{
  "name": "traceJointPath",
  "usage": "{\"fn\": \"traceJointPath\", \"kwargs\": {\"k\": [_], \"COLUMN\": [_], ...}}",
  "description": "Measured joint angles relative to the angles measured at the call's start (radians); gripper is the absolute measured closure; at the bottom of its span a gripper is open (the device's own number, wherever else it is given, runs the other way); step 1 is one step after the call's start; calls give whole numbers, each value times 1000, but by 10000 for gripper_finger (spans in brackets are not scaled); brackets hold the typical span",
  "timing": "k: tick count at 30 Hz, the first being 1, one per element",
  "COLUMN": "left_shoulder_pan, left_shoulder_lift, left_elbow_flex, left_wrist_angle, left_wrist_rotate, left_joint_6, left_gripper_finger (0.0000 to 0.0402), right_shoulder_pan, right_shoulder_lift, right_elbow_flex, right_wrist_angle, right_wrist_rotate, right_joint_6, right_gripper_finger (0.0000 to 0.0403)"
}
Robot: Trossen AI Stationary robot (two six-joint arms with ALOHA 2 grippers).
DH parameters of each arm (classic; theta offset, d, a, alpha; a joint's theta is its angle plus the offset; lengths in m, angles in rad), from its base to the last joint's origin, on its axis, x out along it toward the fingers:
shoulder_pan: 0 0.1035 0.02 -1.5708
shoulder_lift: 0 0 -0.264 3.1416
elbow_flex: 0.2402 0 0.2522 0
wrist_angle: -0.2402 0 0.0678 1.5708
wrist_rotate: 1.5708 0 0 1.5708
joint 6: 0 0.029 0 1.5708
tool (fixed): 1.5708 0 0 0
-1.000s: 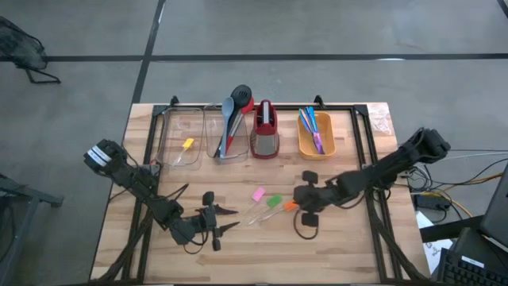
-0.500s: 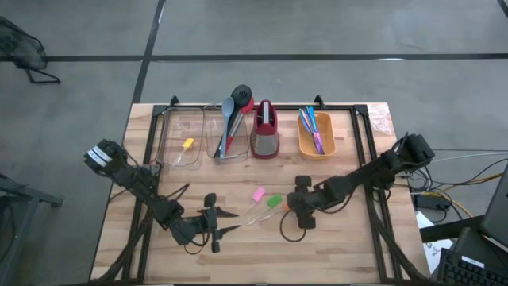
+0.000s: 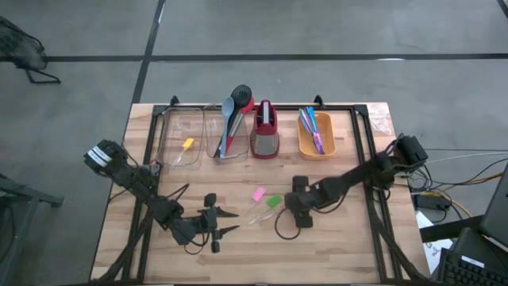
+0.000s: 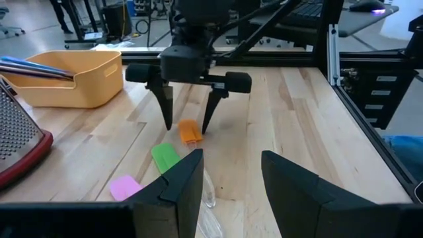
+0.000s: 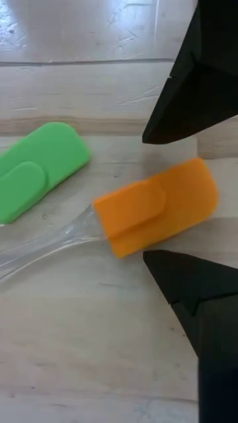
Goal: Pick & Place Kitchen Items
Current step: Put the orange spatula into the left transparent bin
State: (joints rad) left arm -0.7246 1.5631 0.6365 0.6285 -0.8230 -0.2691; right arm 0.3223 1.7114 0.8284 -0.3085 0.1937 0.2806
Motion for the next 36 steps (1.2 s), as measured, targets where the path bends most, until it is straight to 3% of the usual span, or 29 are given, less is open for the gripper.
{"fn": "traceJointPath", "kwargs": {"k": [10,21,31,36], "left_shoulder_pan": [0,0,1,3], "left_shoulder_lift": [0,0,2,3], "left_elbow_flex": [0,0,0,-1], "left_wrist_angle": [0,0,-9,-22], "left_wrist_rotate": [0,-1,-1,-1], "left_joint_6": [0,0,14,4], "left_gripper_finger": [241,241,241,241], "right_shoulder_pan": [-17,-16,13,60], "right_shoulder_lift": [7,44,-24,-27], "right_elbow_flex": [-16,-22,13,48], "right_wrist_angle": [14,48,39,140], "right_wrist_rotate": [-50,-48,-25,-18], "right_joint_6": [3,9,48,64], "right_gripper_finger": [222,379,382,383]}}
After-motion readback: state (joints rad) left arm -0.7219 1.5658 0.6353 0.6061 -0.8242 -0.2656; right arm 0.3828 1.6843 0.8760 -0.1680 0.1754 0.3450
